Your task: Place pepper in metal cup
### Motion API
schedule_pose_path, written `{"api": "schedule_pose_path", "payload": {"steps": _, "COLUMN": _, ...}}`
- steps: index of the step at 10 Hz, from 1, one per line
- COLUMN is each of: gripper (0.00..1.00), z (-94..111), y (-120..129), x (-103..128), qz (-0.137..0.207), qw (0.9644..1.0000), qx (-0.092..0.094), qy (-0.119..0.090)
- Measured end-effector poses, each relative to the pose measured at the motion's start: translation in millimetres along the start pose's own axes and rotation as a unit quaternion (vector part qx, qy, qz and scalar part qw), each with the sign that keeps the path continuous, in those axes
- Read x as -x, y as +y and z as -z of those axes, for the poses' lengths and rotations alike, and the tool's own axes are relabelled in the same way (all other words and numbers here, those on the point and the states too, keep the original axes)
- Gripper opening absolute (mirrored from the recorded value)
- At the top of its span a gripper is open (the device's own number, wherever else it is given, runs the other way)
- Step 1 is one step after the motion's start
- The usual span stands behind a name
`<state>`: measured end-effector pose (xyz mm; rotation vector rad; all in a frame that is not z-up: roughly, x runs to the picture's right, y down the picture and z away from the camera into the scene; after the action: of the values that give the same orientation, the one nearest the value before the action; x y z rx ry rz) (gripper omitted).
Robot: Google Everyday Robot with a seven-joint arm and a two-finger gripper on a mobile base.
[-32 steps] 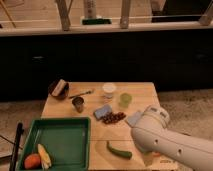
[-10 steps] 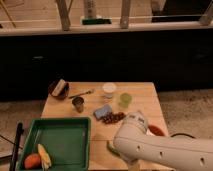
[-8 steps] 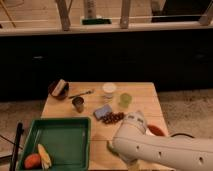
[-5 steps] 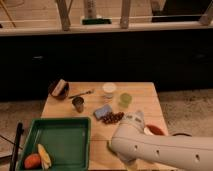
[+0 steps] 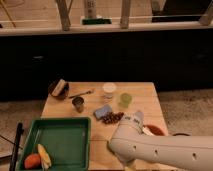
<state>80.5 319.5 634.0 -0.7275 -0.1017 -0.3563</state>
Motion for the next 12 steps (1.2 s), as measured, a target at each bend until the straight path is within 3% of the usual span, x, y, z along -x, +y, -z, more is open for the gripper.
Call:
{"api": "schedule_pose_path", "payload": {"steps": 3, "gripper": 0.8, "z": -6, "y": -3, "x": 1, "qz": -0.01, "qw": 0.9999, "qx": 0.001, "qy": -0.012}}
{"api": "schedule_pose_path", "payload": {"steps": 7, "gripper": 0.8, "z": -19, "y": -11, "x": -10, "qz": -0.097, "qw": 0.9939, "qx": -0.003, "qy": -0.052}}
{"api": "schedule_pose_path", "payload": {"steps": 12, "gripper": 0.8, "z": -56, "y": -24, "x": -5, "qz": -0.114, "qw": 0.9899, "qx": -0.012, "qy": -0.084}}
